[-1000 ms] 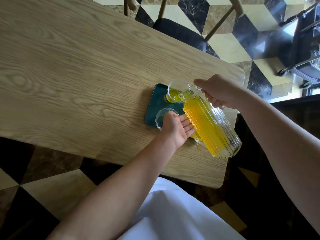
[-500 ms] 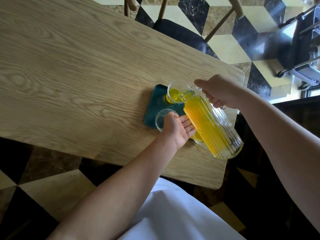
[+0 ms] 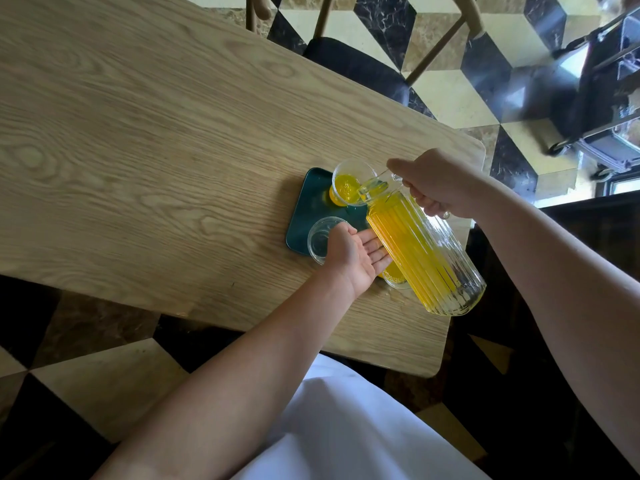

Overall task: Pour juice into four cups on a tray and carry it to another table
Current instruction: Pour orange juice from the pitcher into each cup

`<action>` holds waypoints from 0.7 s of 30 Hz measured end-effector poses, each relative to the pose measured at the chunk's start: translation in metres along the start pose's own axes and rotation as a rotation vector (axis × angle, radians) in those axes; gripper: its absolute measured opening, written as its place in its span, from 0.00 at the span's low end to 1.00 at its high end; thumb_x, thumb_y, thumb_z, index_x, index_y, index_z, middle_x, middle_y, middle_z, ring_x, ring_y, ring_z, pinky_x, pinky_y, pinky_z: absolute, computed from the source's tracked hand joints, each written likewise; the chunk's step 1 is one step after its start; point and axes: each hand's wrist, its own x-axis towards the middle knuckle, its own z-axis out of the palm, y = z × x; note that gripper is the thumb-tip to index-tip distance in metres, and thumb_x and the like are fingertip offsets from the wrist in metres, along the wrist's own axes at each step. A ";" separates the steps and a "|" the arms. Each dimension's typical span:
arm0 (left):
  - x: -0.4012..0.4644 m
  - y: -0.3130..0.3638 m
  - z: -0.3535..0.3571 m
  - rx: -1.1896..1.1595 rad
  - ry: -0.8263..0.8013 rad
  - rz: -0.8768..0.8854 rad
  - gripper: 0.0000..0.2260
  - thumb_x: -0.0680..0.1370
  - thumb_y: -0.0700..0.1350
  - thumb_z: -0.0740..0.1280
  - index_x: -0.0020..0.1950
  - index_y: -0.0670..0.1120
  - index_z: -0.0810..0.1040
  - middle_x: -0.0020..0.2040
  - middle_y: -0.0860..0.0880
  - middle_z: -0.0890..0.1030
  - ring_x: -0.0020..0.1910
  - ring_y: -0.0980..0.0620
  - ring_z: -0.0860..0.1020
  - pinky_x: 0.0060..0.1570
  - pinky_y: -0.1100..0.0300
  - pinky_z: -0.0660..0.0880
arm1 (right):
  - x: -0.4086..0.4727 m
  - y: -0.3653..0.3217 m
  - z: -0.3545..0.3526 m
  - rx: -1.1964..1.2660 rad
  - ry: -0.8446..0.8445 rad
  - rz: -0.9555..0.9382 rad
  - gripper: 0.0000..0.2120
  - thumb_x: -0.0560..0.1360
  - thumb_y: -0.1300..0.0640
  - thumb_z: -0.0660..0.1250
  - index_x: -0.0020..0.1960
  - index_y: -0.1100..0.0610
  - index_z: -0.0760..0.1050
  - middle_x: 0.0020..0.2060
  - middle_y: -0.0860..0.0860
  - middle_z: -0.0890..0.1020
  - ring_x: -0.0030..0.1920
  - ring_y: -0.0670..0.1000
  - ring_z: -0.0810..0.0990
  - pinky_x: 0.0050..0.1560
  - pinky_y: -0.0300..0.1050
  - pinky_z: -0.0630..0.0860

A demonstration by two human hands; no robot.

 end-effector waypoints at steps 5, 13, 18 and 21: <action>-0.002 0.000 0.001 0.005 -0.007 -0.001 0.26 0.82 0.48 0.47 0.74 0.36 0.66 0.74 0.35 0.69 0.75 0.37 0.65 0.75 0.43 0.60 | -0.002 0.000 0.001 -0.007 0.006 -0.001 0.20 0.79 0.46 0.63 0.33 0.56 0.70 0.22 0.50 0.70 0.20 0.49 0.64 0.27 0.39 0.62; -0.003 -0.002 0.002 -0.004 -0.003 -0.008 0.26 0.82 0.49 0.47 0.75 0.36 0.65 0.75 0.35 0.68 0.76 0.37 0.64 0.76 0.43 0.59 | -0.006 -0.001 0.002 -0.024 0.010 -0.001 0.19 0.79 0.46 0.63 0.34 0.57 0.70 0.20 0.49 0.70 0.20 0.49 0.64 0.26 0.39 0.62; -0.005 -0.003 0.003 -0.001 0.001 -0.014 0.26 0.83 0.48 0.46 0.74 0.35 0.66 0.75 0.35 0.67 0.76 0.37 0.63 0.76 0.43 0.58 | -0.008 -0.001 0.002 -0.024 0.009 0.002 0.19 0.79 0.47 0.63 0.34 0.56 0.70 0.20 0.49 0.70 0.20 0.49 0.64 0.27 0.40 0.62; -0.007 -0.003 0.004 -0.009 -0.001 -0.013 0.26 0.83 0.48 0.46 0.75 0.35 0.65 0.75 0.34 0.66 0.77 0.37 0.62 0.77 0.43 0.57 | -0.008 -0.002 0.002 -0.024 0.009 -0.002 0.19 0.79 0.47 0.63 0.34 0.56 0.70 0.21 0.49 0.70 0.21 0.49 0.64 0.28 0.40 0.62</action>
